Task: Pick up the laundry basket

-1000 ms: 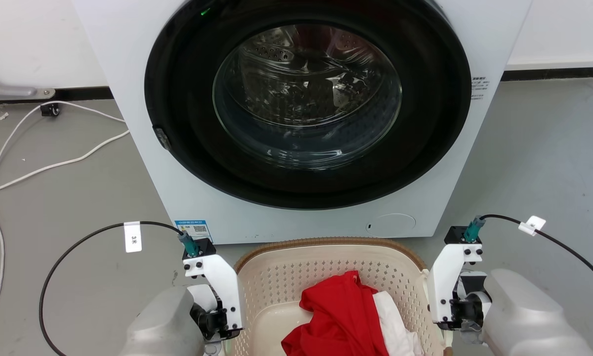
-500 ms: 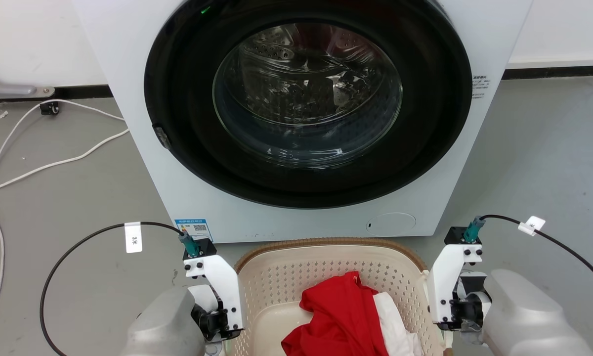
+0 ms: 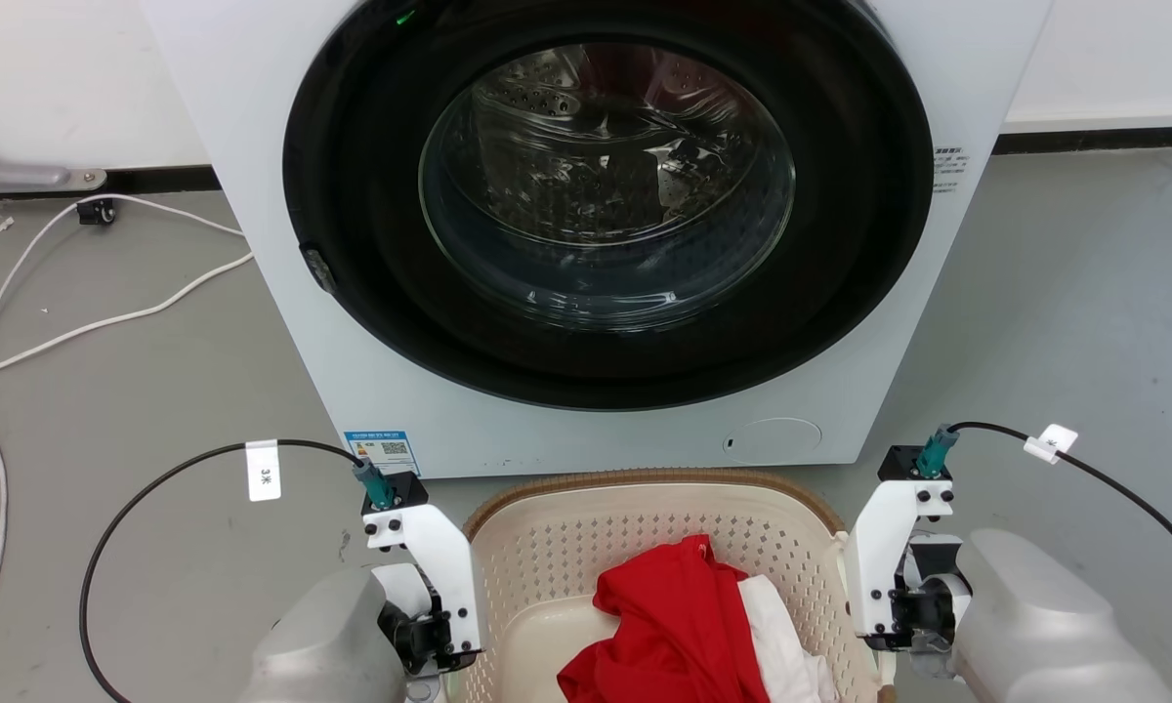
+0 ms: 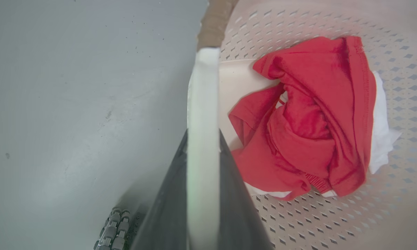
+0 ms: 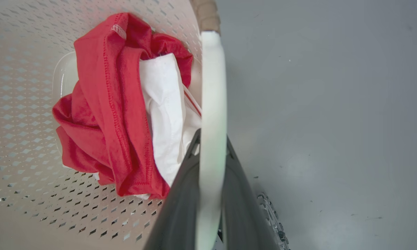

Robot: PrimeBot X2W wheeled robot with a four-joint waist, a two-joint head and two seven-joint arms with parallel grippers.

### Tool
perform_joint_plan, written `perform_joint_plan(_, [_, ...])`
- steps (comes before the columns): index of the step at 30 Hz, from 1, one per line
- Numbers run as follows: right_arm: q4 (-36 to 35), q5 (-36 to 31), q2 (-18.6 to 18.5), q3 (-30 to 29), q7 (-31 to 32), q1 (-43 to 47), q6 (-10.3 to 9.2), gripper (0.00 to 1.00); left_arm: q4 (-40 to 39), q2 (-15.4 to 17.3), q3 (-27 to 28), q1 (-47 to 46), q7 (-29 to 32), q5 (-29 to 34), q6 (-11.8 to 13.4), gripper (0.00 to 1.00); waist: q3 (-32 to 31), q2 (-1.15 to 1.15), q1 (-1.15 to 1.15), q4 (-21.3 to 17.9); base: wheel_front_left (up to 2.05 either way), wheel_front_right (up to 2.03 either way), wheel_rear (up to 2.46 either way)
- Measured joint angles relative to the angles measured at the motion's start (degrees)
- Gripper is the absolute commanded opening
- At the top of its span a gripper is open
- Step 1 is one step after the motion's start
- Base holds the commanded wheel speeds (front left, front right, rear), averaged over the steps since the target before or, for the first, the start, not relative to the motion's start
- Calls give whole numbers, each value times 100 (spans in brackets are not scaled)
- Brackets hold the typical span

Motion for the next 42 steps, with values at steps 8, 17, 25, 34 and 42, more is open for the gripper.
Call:
perform_joint_plan(8, [2, -7, -1, -18, 13, 0, 0, 0, 8, 2, -56, 0, -1, -77, 0, 0, -2, 0, 0, 0, 0, 0, 0])
perform_joint_plan(17, [4, -15, -1, -33, 19, 1, 0, 0, 11, 3, -120, 0, -10, -141, 5, 0, -6, 0, 0, -3, 0, 0, 0])
perform_joint_plan(25, [4, -24, -3, -52, 22, 1, -1, 0, 13, 3, -179, 0, -35, -192, 5, 0, -3, 0, 0, -5, 0, 0, 0])
perform_joint_plan(34, [4, -59, -7, -77, 27, 2, -1, 0, 15, 4, -245, 0, -52, -286, 14, 0, -6, 0, 0, 2, 0, 0, 0])
perform_joint_plan(42, [4, -62, -7, -102, 44, 3, -1, 0, 18, 5, -298, 0, -60, -342, 23, 0, 2, 0, 0, 11, 0, 0, 0])
